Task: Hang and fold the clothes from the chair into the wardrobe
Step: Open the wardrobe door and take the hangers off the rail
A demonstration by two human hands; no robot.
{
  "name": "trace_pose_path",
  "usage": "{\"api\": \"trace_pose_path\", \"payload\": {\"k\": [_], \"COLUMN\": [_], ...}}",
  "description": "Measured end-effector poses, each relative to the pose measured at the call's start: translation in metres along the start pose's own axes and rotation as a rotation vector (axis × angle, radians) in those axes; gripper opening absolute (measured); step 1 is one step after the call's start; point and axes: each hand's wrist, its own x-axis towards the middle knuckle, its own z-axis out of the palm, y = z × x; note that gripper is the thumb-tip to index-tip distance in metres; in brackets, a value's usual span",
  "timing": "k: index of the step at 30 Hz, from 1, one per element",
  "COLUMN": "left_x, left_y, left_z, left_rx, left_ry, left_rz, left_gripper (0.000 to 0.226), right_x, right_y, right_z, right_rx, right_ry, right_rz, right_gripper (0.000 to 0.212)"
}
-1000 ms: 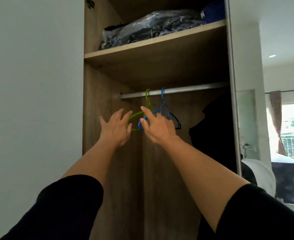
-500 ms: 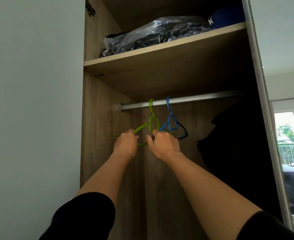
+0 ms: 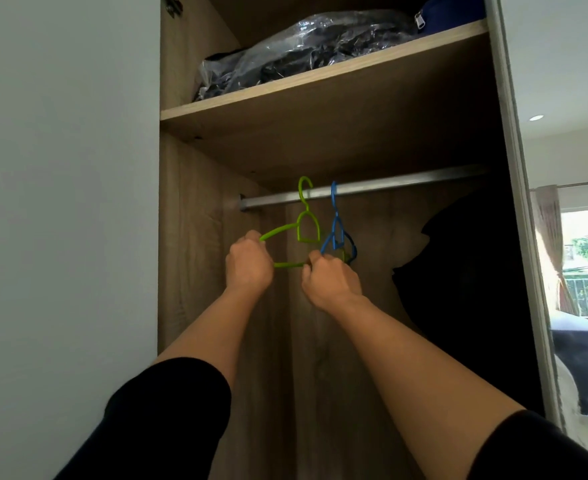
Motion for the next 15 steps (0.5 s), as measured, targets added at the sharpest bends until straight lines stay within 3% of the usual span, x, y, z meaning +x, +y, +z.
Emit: {"api": "trace_pose_path", "payload": {"k": [12,15], "left_x": [-0.01,-0.019], "left_y": [-0.004,-0.011], "left_z": [-0.01,-0.022], "left_rx": [-0.008,0.03], "left_ry": [0.098,0.131], "left_rz": [-0.011,-0.006], "left_gripper": [0.024,0.024], "right_x": [-0.008,-0.017], "right_y": [0.015,0.01], "right_z": [0.001,-0.004], "right_rx": [0.052,-0.07], "right_ry": [-0.071,-0.009], "right_rz": [0.008,-0.005], "right_gripper": [0.035,0.038]}}
